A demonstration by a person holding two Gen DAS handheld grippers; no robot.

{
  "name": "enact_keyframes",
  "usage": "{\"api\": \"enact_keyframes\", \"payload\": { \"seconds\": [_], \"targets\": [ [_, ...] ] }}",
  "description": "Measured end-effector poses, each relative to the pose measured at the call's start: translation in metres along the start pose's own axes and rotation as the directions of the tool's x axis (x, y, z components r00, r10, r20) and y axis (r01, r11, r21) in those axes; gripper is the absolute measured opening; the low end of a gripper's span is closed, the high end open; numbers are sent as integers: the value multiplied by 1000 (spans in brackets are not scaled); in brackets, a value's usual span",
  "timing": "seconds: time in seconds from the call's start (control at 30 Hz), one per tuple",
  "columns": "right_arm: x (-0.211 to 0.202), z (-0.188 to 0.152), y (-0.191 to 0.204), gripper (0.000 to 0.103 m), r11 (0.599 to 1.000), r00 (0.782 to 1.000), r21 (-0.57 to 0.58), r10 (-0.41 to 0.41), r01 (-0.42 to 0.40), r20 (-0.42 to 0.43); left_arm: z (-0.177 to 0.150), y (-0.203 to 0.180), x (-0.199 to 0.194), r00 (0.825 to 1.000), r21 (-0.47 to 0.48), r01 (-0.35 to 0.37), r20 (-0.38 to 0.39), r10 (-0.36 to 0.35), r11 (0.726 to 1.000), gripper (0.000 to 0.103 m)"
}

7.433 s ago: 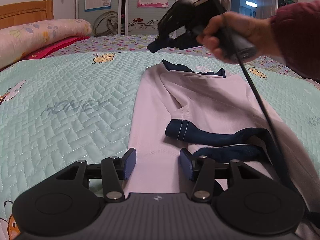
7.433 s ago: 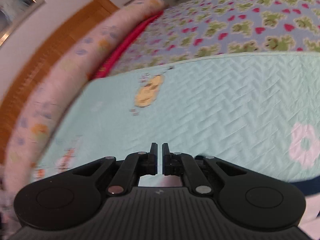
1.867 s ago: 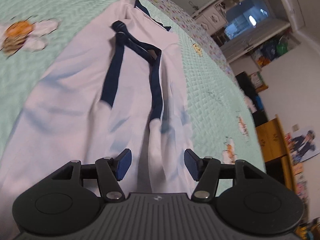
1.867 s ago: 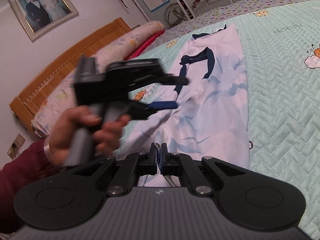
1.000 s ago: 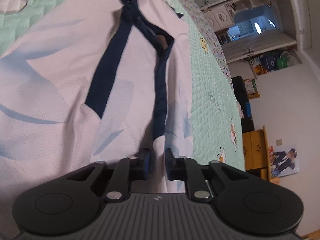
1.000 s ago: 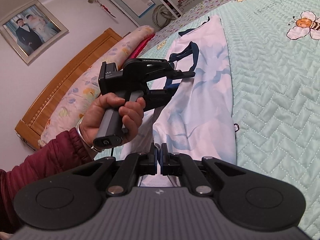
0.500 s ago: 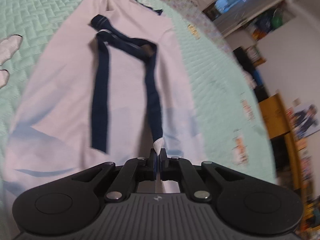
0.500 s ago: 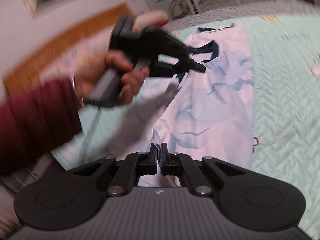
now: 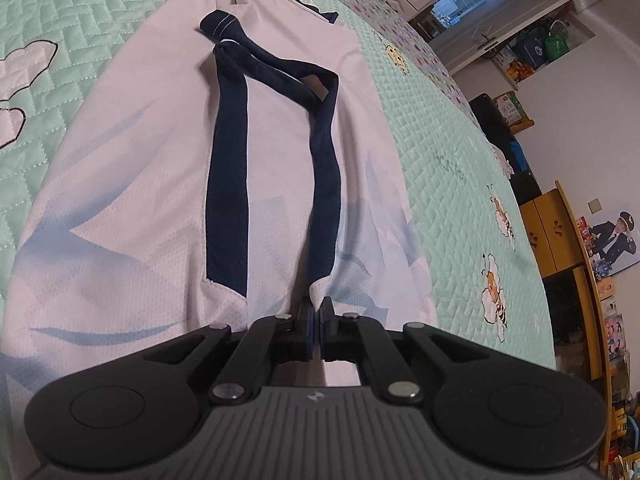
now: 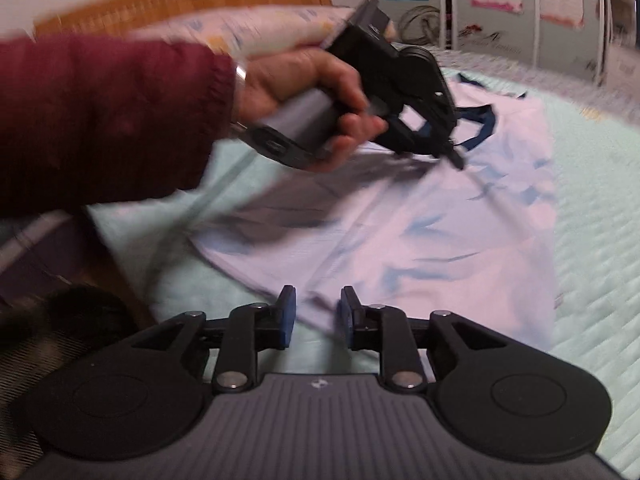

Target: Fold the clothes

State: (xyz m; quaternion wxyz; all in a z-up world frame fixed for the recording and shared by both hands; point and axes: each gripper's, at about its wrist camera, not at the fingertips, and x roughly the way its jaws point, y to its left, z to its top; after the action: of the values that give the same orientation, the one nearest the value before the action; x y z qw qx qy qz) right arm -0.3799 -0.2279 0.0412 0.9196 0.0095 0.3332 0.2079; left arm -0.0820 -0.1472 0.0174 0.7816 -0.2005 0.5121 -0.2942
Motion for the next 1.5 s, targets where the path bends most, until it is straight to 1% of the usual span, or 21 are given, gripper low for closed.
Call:
{"api": "enact_keyframes", "payload": {
  "seconds": [0.1,0.2,0.33,0.37,0.43,0.5,0.53,0.6,0.7,0.8,0.9,0.93,1.0,1.17,1.3,1.43,1.5],
  "targets": [
    [-11,-5,-3,25,999,1000,51,12,-12,6,0,-1,1,1000,4,-3,-1,3,1000,2],
    [-19,-4,-16,25,989,999,146,12,-18,41,0,-3,1,1000,9,-5,-2,5,1000,2],
    [-17,0,-31,25,979,998,205,-21,7,66,0,-5,2,1000,13,-9,-2,9,1000,2],
    [-16,1,-31,25,983,997,181,-37,24,66,0,-5,2,1000,13,-10,-1,10,1000,2],
    [-10,2,-20,25,997,996,43,-72,69,52,0,-5,3,1000,13,-12,0,12,1000,2],
    [-4,2,-9,25,989,994,-103,-104,107,34,-1,-5,3,1000,12,-14,1,14,1000,2],
    [-1,2,-3,25,977,992,-176,-122,124,26,-1,-6,3,1000,12,-15,2,15,1000,2],
    [1,1,3,25,951,990,-274,-142,143,26,-1,-6,4,1000,12,-17,4,17,1000,2],
    [2,-3,8,25,914,989,-381,-145,140,16,-2,-7,4,1000,11,-20,6,20,1000,2],
    [1,-7,12,26,868,988,-477,-153,140,11,-2,-7,5,1000,10,-23,8,23,1000,2],
    [0,-8,13,29,833,988,-537,-156,132,1,-3,-8,5,1000,10,-26,9,26,1000,3],
    [-1,-8,13,33,826,988,-549,-155,129,-1,-3,-8,5,1000,9,-28,9,28,1000,3],
    [1,-8,12,33,808,989,-578,-149,114,-14,-3,-8,6,999,9,-31,9,31,999,3],
    [1,-14,15,34,724,984,-676,-177,138,11,-2,-8,6,999,8,-38,9,37,999,3],
    [2,-15,17,34,694,978,-699,-206,172,36,-2,-8,7,999,7,-43,8,43,999,3],
    [6,-18,24,34,665,975,-722,-215,189,57,-1,-8,7,999,2,-48,7,48,999,3],
    [4,-20,25,34,661,975,-725,-215,191,61,-1,-9,7,999,0,-53,5,53,999,3]
  ]
}}
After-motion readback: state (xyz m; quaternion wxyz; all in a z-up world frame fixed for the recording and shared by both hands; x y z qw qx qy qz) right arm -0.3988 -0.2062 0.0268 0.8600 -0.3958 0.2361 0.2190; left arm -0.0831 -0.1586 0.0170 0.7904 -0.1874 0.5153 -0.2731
